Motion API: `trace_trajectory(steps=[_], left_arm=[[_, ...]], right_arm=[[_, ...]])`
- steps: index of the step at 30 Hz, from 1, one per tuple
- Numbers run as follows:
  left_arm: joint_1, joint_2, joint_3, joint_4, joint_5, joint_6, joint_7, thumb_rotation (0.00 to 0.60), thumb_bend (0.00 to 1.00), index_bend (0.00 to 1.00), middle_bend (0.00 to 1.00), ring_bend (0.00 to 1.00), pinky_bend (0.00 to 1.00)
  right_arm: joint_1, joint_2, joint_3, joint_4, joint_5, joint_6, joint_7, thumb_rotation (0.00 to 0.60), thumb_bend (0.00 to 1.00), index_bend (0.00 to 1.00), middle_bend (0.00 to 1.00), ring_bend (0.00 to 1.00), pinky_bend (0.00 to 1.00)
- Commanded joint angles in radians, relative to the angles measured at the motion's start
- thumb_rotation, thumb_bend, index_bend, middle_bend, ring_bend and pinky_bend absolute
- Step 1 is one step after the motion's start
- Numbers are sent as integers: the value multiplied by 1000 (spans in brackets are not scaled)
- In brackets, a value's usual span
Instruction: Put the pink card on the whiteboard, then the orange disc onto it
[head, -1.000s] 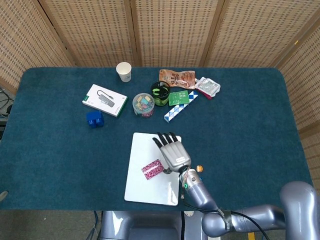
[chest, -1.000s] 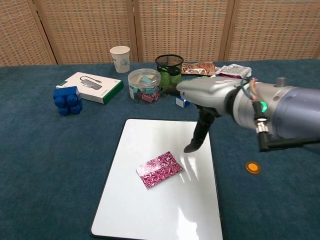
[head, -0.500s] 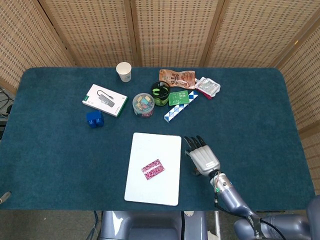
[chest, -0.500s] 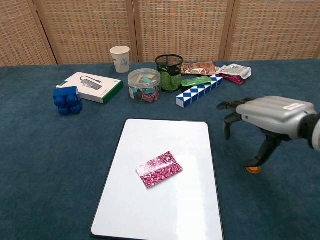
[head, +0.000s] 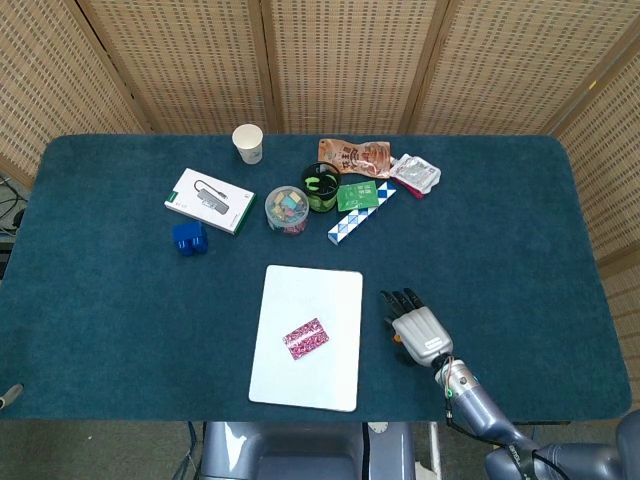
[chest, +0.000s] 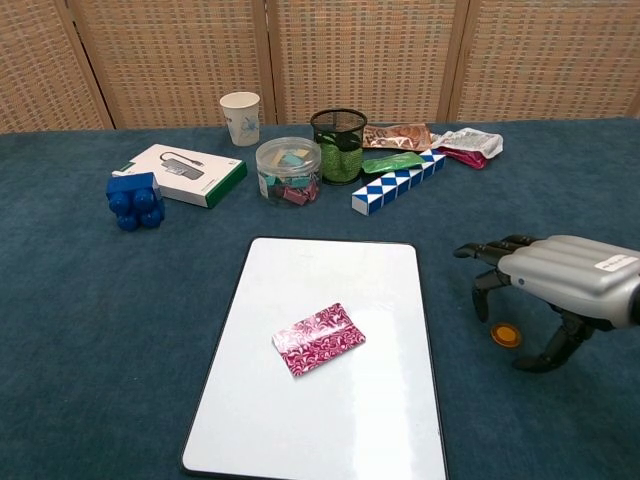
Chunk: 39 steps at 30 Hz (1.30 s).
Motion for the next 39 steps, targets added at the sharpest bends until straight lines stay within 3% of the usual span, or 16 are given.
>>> trace_trajectory(steps=[1, 26, 33, 39], left_arm=[[0, 0, 0, 0, 0, -1, 0, 600, 0, 0, 0, 0, 0], [-4, -5, 3, -2, -2, -7, 13, 600, 0, 0, 0, 0, 0], [-5, -8, 4, -3, -2, -8, 20, 600, 0, 0, 0, 0, 0], [-6, -10, 4, -3, -4, -8, 23, 600, 0, 0, 0, 0, 0]], right_arm=[[-5, -3, 5, 9, -3, -7, 4, 600, 306, 393, 0, 0, 0], [-30, -1, 49, 78, 4, -91, 2, 600, 311, 398, 0, 0, 0], [-38, -2, 55, 94, -5, -108, 17, 600, 337, 528, 0, 0, 0], [-44, -3, 64, 87, -21, -117, 43, 600, 339, 575, 0, 0, 0]])
